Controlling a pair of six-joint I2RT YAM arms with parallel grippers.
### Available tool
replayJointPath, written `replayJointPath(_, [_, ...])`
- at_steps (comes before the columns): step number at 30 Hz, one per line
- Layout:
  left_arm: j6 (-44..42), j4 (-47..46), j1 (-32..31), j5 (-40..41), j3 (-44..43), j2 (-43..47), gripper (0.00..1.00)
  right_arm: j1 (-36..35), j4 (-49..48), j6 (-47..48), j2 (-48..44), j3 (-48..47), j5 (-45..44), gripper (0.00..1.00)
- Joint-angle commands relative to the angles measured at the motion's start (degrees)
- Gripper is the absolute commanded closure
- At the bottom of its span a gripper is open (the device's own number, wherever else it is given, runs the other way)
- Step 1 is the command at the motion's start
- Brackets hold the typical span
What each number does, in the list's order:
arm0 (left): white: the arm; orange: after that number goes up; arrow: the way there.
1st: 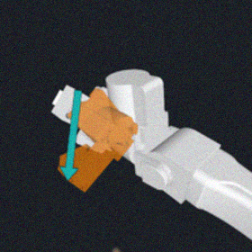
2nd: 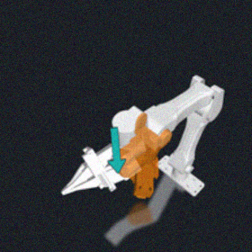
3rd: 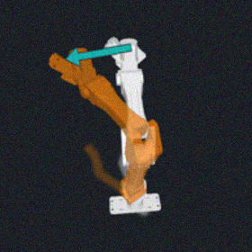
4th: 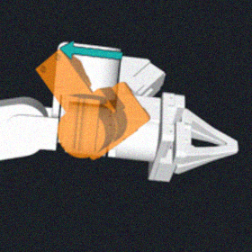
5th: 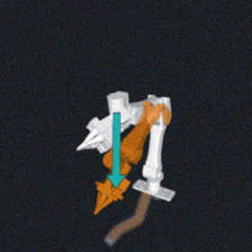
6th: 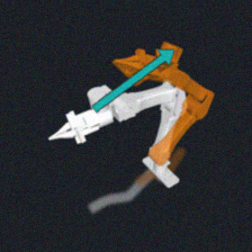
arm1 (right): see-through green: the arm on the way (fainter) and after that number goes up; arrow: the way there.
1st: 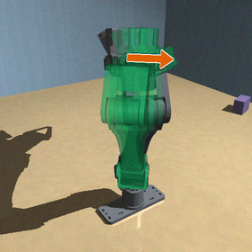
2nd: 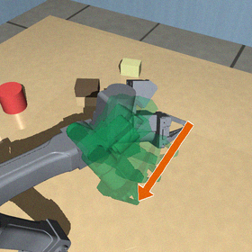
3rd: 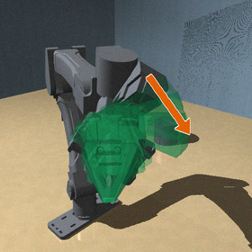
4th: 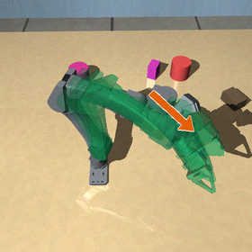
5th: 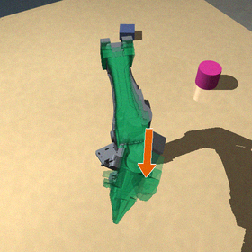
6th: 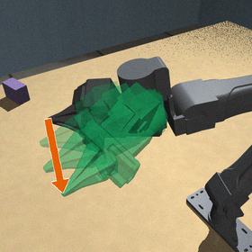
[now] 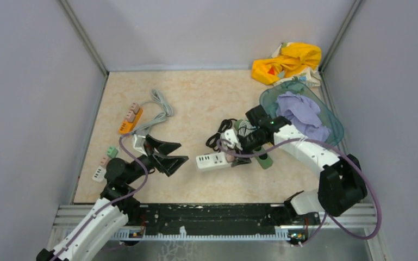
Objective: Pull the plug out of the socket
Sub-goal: Place the socket at the center of the board.
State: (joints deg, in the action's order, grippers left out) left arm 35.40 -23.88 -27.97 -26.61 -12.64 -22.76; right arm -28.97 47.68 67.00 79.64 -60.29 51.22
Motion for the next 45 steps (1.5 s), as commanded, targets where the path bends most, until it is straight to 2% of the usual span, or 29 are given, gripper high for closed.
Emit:
replayJointPath(1, [0.7, -14.1, 0.2, -8.6, 5.4, -2.2, 0.0, -2.3, -5.8, 6.9, -5.9, 7.3, -0.7, 1.0])
replayJointPath(4, [-0.9, -16.7, 0.2, -11.0, 6.7, -5.2, 0.01, -4.8, -11.6, 5.1, -6.8, 12.9, -5.2, 1.0])
replayJointPath(8, [-0.8, -23.1, 0.2, -14.0, 8.7, -10.0, 0.02, -8.1, -14.4, 5.0, -5.4, 16.2, -9.6, 1.0])
replayJointPath(16, [-1.3, -27.6, -0.3, -11.3, 11.9, -12.7, 0.02, -11.4, -19.7, -0.3, -1.5, 16.8, -15.9, 0.98])
replayJointPath(22, [-2.3, -28.2, -0.7, -10.7, 12.9, -14.8, 0.03, -11.7, -20.9, -1.6, 0.6, 17.0, -18.4, 0.84])
replayJointPath(29, [-5.7, -32.1, -3.9, -8.7, 14.2, -18.8, 0.03, -11.6, -20.0, -2.0, 1.3, 16.4, -19.4, 0.55])
replayJointPath(34, [-9.6, -32.5, -9.2, -5.9, 12.6, -24.1, 0.04, -11.7, -19.2, -2.8, 1.0, 15.7, -18.9, 0.39])
replayJointPath(40, [-14.8, -33.0, -15.7, -2.3, 10.9, -29.9, 0.04, -11.5, -16.0, -3.7, -0.4, 13.6, -16.7, 0.26])
replayJointPath(45, [-17.2, -35.2, -17.1, -2.2, 11.1, -32.6, 0.04, -10.1, -10.0, 0.0, -1.6, 11.6, -12.6, 0.24])
